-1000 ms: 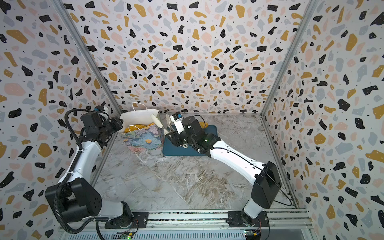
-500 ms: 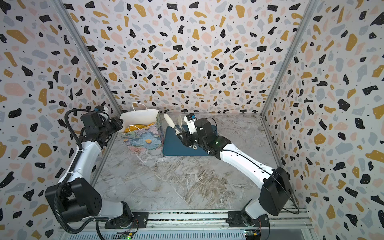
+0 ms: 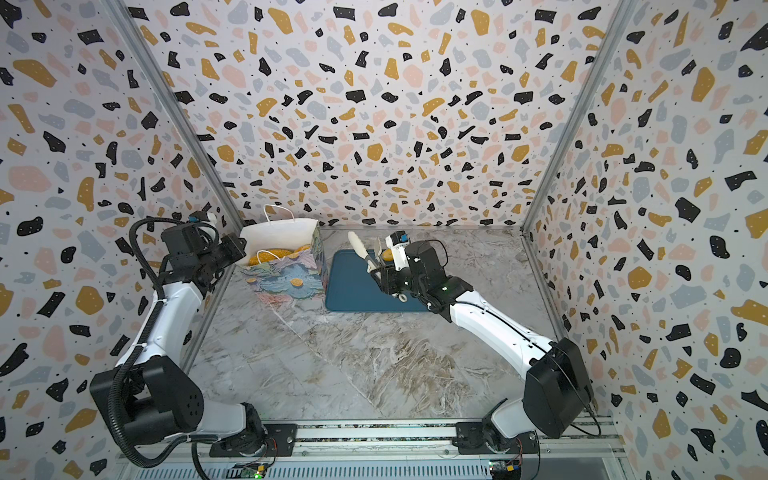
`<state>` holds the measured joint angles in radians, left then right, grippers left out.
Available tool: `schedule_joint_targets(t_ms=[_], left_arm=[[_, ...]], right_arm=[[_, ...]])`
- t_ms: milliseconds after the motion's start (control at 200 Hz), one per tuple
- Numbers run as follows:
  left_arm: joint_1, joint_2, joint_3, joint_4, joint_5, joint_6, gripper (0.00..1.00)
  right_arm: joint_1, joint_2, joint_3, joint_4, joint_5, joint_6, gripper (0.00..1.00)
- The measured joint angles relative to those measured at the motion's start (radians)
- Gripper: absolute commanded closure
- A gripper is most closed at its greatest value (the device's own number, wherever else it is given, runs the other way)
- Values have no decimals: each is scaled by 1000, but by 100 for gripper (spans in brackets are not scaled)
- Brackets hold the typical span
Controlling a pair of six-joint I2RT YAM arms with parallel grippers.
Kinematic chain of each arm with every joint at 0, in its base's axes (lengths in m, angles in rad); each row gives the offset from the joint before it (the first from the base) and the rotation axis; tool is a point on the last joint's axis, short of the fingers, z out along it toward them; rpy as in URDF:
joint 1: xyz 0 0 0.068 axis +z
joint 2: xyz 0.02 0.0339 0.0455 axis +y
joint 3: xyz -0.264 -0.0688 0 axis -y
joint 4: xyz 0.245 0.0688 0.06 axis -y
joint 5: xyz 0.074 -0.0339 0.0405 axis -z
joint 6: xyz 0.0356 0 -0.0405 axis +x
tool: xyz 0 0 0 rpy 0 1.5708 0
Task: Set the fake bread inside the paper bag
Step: 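Withdraw the empty tongs with the right gripper back over the tray, then lower the open tongs with the right gripper around the flat yellow bread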
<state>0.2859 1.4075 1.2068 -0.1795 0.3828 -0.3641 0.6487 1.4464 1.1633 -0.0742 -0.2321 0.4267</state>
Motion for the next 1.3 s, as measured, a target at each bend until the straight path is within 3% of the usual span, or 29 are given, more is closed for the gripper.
schedule_joint_targets(t_ms=[501, 1302], left_arm=[[0, 0, 0, 0, 0, 0, 100], [0, 0, 0, 0, 0, 0, 100]], right_arm=[[-110, 0, -101, 18, -50, 45, 51], [-280, 79, -212, 133, -215, 97, 67]])
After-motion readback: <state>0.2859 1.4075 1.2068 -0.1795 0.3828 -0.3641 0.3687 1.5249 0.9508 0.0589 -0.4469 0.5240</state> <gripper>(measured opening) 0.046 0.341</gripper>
